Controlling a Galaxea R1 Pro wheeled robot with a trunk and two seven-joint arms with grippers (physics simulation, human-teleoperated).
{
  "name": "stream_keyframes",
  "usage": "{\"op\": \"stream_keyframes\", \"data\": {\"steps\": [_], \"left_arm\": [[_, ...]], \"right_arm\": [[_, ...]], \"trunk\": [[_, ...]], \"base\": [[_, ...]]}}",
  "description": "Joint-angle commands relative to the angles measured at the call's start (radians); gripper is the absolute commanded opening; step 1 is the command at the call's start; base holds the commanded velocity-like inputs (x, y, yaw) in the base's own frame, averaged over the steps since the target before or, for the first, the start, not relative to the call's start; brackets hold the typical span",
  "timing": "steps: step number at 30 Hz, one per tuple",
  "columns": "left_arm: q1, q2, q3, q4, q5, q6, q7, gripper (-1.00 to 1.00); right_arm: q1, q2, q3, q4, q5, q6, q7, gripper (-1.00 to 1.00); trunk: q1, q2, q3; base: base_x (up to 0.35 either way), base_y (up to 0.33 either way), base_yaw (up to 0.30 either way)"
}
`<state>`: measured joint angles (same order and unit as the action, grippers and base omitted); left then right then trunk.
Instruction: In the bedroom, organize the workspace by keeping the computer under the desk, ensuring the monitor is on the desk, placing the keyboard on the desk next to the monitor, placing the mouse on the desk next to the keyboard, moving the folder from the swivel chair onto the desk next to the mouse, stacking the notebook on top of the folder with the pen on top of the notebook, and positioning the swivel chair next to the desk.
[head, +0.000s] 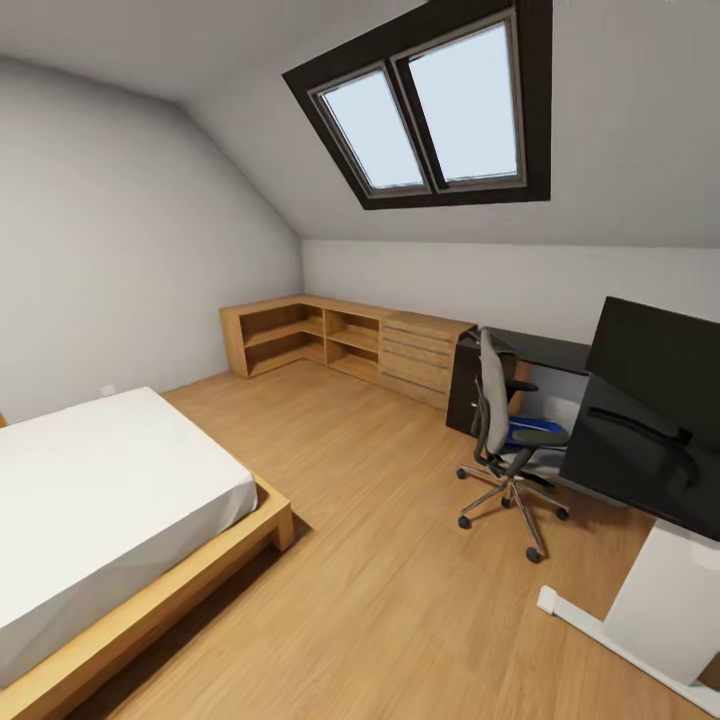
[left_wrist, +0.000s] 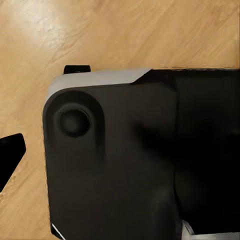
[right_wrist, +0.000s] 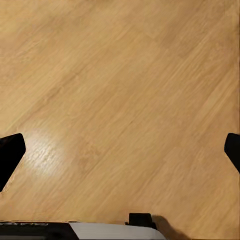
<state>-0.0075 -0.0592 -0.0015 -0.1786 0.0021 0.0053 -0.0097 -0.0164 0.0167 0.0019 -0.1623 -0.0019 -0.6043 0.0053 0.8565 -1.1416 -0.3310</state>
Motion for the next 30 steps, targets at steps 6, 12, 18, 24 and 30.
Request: {"op": "stream_keyframes", "data": {"steps": [6, 12, 18, 24, 30], "left_arm": [[0.000, 0.039, 0.001, -0.071, 0.001, -0.113, 0.000, 1.00], [0.000, 0.050, 0.061, -0.081, 0.103, -0.229, -0.003, 1.00], [0.000, 0.051, 0.105, -0.082, 0.195, -0.295, -0.008, 1.00], [0.000, 0.059, 0.108, -0.044, 0.204, -0.422, -0.011, 1.00], [0.000, 0.061, 0.103, 0.004, 0.203, -0.459, -0.012, 1.00]], "right_arm": [[0.000, -0.010, -0.001, -0.070, 0.000, -0.024, -0.002, 1.00], [0.000, -0.015, -0.001, -0.077, 0.003, -0.028, -0.002, 1.00], [0.000, -0.013, 0.000, -0.075, 0.003, -0.028, -0.002, 1.00], [0.000, -0.019, 0.002, -0.078, 0.005, -0.029, -0.001, 1.00], [0.000, -0.020, 0.003, -0.076, 0.006, -0.029, -0.001, 1.00]], "trunk": [[-0.023, 0.042, 0.018], [-0.046, 0.084, 0.036], [-0.058, 0.105, 0.046], [-0.058, 0.105, 0.048], [-0.058, 0.105, 0.050]], "base": [[0.000, 0.000, 0.000], [0.000, 0.000, 0.000], [0.000, 0.000, 0.000], [0.000, 0.000, -0.137], [0.000, 0.000, -0.247]]}}
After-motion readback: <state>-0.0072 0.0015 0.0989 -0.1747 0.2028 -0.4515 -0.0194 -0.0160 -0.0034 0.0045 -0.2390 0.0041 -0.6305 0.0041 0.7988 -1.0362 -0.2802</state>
